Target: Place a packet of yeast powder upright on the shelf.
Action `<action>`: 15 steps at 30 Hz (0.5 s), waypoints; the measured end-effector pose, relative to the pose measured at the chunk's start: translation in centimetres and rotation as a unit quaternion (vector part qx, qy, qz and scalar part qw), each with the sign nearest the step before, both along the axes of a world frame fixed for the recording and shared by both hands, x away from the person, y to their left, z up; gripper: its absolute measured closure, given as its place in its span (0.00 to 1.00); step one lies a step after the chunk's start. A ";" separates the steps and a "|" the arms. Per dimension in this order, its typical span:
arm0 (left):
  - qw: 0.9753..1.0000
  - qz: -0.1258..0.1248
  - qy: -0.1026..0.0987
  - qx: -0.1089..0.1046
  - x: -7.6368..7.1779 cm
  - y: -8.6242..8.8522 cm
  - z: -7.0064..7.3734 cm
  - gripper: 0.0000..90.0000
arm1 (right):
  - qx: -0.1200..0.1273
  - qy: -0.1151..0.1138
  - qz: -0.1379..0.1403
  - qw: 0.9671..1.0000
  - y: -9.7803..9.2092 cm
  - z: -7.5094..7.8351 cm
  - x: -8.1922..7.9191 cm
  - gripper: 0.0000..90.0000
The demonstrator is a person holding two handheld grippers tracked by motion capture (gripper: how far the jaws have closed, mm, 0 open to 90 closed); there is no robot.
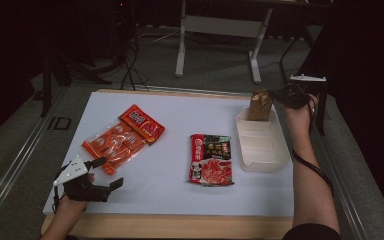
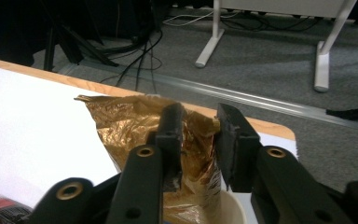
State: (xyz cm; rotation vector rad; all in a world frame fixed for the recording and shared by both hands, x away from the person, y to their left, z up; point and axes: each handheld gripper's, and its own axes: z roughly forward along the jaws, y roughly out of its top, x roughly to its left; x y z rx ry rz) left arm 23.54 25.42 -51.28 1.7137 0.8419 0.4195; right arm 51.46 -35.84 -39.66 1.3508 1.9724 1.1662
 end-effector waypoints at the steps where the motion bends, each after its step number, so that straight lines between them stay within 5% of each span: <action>1: 1.000 0.000 0.000 -0.001 0.0 0.0 0.0 0.02 | 0.001 -0.001 -0.001 1.000 0.0 0.1 -0.1 0.77; 15: 1.000 -0.002 -0.001 -0.001 0.0 -0.1 0.1 0.02 | 0.014 -0.038 0.013 0.999 2.1 2.1 -3.8 0.39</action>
